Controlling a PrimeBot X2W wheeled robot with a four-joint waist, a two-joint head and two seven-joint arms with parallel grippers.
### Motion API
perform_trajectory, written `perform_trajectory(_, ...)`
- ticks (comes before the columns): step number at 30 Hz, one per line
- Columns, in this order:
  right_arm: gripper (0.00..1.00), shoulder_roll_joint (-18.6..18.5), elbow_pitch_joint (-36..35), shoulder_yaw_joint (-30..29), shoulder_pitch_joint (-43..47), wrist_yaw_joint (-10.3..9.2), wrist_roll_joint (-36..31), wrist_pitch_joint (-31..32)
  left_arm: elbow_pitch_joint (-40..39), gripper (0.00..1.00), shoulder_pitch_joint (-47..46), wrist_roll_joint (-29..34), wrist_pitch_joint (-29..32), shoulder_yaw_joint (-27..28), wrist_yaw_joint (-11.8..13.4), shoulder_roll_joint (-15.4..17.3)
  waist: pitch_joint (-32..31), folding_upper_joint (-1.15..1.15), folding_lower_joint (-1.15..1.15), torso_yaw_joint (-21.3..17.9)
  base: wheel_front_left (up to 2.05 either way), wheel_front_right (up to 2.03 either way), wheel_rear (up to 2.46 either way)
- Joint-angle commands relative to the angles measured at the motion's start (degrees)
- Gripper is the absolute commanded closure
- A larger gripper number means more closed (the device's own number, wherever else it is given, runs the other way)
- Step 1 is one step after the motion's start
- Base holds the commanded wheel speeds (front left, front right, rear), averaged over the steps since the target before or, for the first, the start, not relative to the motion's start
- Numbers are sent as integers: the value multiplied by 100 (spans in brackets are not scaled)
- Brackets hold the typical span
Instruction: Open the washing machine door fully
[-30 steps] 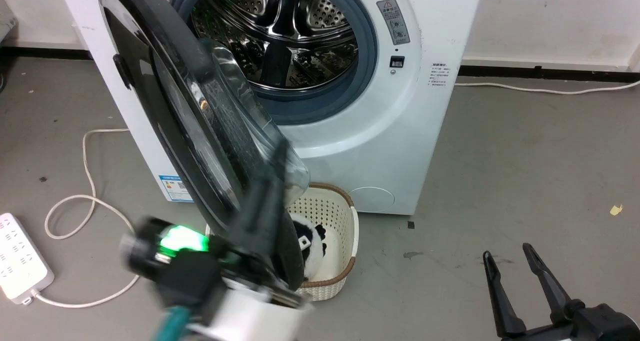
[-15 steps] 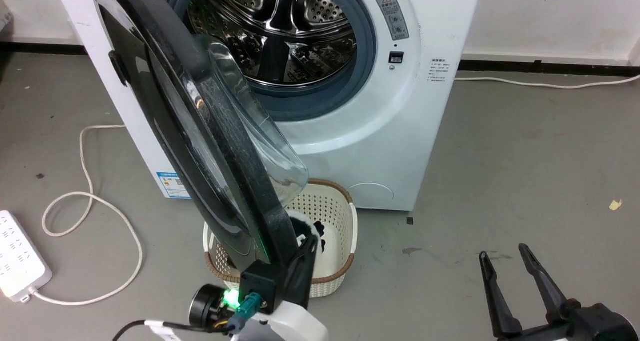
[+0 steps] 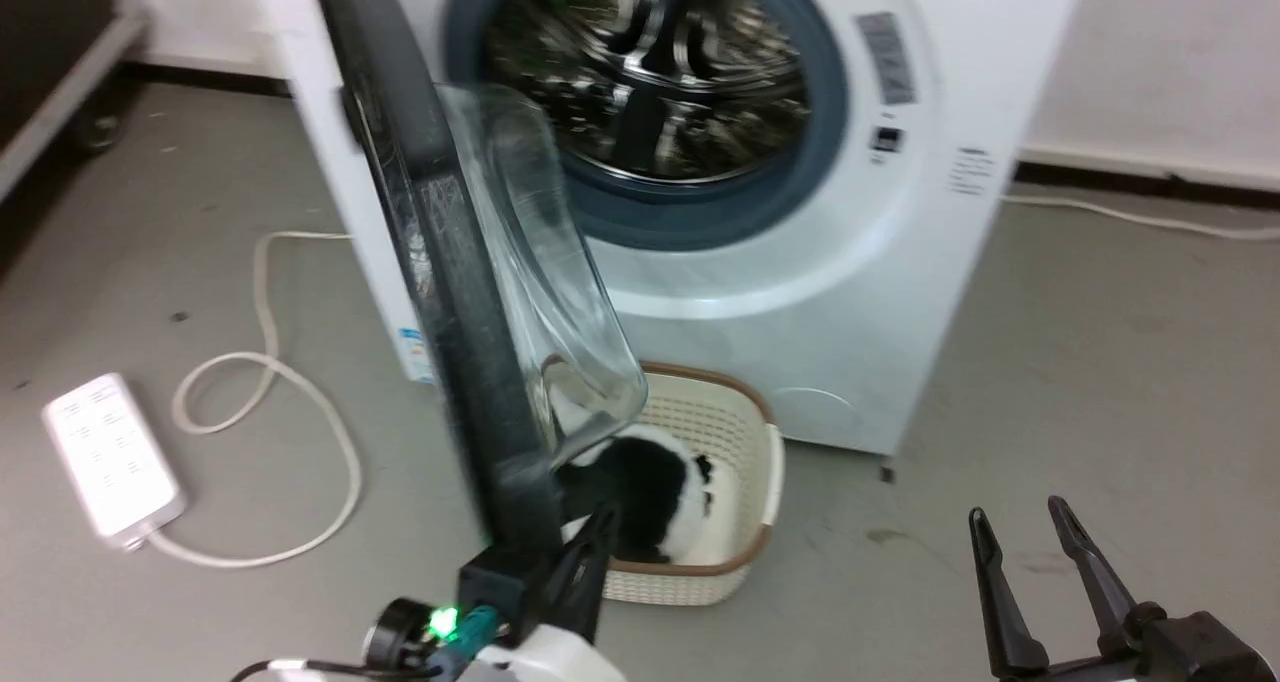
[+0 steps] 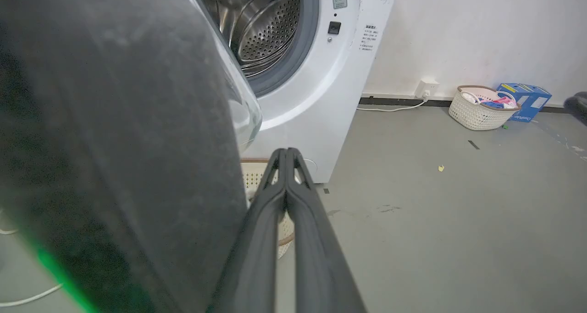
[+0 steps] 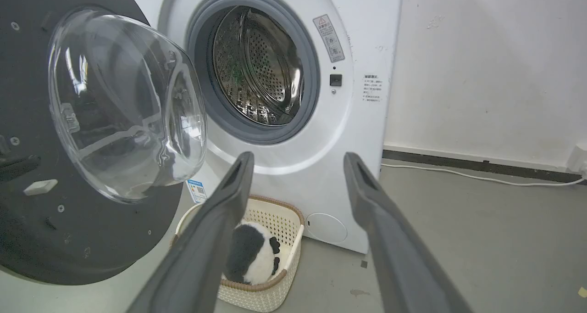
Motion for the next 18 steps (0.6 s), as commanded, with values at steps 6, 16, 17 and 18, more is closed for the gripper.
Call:
perform_trajectory(6,0,23,5,12,50,5,45,-25,-199,100,198,-97,47,382,209,295,-50,0,0,828,0,0,0)
perform_trajectory(16,0,23,38,146,-127,5,-127,-25,-347,100,2,-450,170,1335,494,787,363,0,0,1506,0,0,0)
perform_trajectory(17,0,23,41,161,-154,5,-163,-25,-331,100,-44,-523,194,1460,501,851,427,0,0,1522,0,0,0)
perform_trajectory(18,0,23,25,192,-248,5,-275,-25,-206,100,-226,-732,229,1877,504,1107,638,0,0,1514,0,0,0)
